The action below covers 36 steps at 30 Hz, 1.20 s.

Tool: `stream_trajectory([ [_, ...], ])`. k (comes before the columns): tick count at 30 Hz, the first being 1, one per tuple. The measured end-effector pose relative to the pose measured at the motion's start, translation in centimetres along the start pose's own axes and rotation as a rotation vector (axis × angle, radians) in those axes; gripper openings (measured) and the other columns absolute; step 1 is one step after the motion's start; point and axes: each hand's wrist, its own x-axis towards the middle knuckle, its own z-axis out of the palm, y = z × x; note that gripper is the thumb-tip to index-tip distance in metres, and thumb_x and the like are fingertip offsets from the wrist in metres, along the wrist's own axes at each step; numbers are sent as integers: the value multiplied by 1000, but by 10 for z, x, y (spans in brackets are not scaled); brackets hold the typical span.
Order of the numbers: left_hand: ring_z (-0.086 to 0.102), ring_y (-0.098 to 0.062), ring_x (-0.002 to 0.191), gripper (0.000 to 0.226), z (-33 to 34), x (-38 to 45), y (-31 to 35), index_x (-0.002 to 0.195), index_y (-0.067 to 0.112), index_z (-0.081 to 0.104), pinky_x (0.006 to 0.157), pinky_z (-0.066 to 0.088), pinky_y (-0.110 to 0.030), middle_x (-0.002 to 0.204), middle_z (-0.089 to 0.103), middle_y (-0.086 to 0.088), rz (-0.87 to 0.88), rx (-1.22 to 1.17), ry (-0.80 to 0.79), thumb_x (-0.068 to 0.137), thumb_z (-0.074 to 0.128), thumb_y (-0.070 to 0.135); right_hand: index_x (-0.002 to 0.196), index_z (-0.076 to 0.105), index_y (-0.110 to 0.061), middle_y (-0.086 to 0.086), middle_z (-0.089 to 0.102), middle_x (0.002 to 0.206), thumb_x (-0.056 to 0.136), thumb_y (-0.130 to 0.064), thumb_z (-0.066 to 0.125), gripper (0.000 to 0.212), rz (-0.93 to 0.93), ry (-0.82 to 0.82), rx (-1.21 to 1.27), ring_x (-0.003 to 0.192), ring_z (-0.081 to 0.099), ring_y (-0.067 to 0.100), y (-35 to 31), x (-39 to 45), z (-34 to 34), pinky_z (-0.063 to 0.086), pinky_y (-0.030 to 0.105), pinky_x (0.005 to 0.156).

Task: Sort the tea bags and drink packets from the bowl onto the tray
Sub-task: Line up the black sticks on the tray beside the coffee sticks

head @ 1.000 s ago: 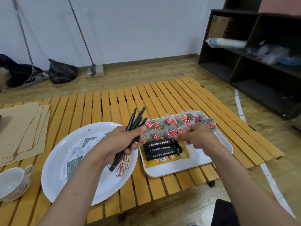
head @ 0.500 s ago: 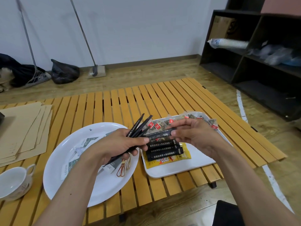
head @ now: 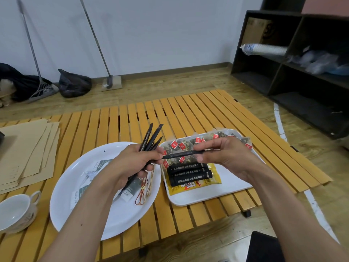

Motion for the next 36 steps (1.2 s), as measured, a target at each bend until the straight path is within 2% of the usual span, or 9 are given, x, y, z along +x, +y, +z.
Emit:
stream_trajectory([
  [5,43,-6,44,30,-1,-6,2,99,2,73,40,34,-16,60,64,2,-56,37,-77,88,77,31,105,72,-2,16,79,95,84,-10,79,25,63,59,-8,84,76,21,0,-1,-1,58,26,66],
  [9,48,-7,49,30,1,-5,-1,101,2,73,45,35,-19,63,67,3,-16,126,-76,85,81,26,107,71,-3,16,79,95,84,-8,79,25,114,58,7,80,76,19,0,-2,-1,55,25,64],
  [15,50,-8,54,29,1,-2,-4,108,8,71,44,38,-20,66,66,3,-13,186,-65,87,80,26,107,72,-3,16,79,96,89,-8,74,19,147,42,36,81,76,18,-2,-3,0,54,23,61],
  [19,48,-7,51,25,3,-3,-1,104,6,71,43,35,-19,62,68,4,5,152,-58,89,77,25,104,71,-5,18,78,101,87,-9,75,17,121,74,80,80,74,16,-4,-3,2,54,24,63],
  [23,49,-10,59,23,12,-5,1,105,8,74,47,33,-19,91,79,-8,77,117,-128,89,77,25,100,74,-7,11,77,93,83,-11,79,19,70,47,133,81,71,15,-4,-4,17,52,29,70],
  [27,46,-8,52,20,28,-7,0,102,7,73,44,32,-16,76,75,-2,109,180,-181,90,76,23,96,73,-13,10,77,101,86,-15,78,11,60,3,147,88,73,14,-7,-3,28,51,27,73],
  [31,46,-8,52,20,30,-9,0,97,9,76,44,34,-15,72,73,-1,128,198,-163,86,80,25,89,72,-15,7,75,93,88,-11,75,5,30,22,101,83,69,16,-7,-3,26,53,30,74],
  [34,45,-7,52,23,22,-7,2,96,19,80,45,36,-17,68,67,-1,172,112,-22,79,85,33,95,73,-10,10,76,92,95,-8,65,8,28,122,75,77,70,15,-8,-2,15,57,30,71],
  [36,42,-9,52,27,13,-2,2,99,19,79,45,35,-18,61,60,3,175,10,62,79,85,35,100,75,-7,11,76,96,97,-9,63,12,51,86,22,76,70,14,-9,-4,6,55,27,67],
])
